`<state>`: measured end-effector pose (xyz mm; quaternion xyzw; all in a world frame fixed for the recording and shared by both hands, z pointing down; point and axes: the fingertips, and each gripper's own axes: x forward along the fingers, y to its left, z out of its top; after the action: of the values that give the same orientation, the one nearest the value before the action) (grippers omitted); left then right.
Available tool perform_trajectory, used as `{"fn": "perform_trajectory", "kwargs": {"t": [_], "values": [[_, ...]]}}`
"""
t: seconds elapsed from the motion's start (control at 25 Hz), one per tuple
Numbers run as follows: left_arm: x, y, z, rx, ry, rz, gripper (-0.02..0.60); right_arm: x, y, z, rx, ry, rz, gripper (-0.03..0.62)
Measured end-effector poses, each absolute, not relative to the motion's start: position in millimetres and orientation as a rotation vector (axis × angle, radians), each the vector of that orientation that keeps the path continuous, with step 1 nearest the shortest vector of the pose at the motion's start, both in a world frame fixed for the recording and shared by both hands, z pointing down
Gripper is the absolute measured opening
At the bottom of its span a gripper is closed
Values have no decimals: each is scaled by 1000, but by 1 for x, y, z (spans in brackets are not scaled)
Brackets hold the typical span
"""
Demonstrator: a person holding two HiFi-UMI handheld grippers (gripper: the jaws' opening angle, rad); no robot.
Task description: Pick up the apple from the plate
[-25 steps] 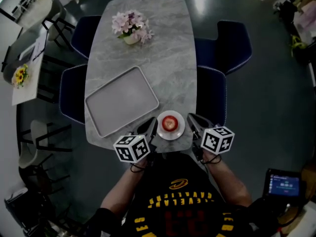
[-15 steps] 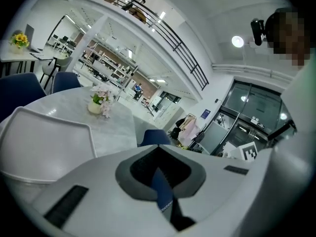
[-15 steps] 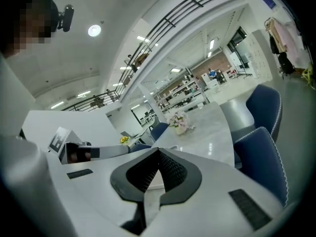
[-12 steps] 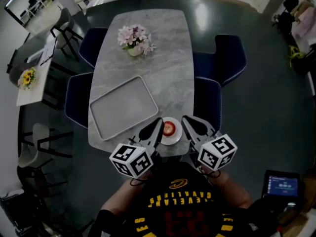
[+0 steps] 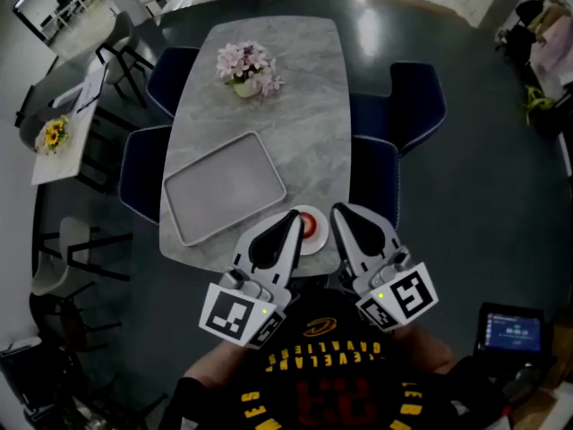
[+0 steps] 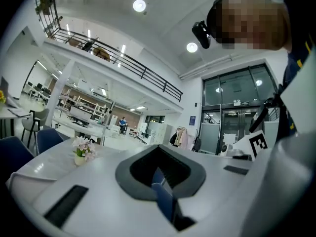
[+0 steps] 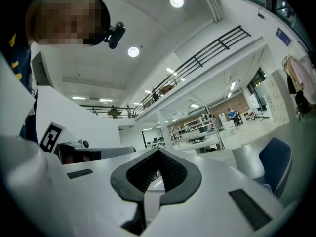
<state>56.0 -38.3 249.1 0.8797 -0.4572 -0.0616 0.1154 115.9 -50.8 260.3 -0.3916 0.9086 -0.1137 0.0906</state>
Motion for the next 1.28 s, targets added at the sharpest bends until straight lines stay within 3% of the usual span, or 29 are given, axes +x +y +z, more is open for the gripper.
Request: {"fn": "perform_trajectory", "kwargs": {"t": [0.84, 1.28], "values": [[61, -23, 234, 2698, -1406, -189, 0, 122, -39, 245, -1305, 2718, 56, 6], [57, -19, 228, 2694, -1420, -204, 0, 127, -37, 239, -1325, 2710, 65, 6]]}}
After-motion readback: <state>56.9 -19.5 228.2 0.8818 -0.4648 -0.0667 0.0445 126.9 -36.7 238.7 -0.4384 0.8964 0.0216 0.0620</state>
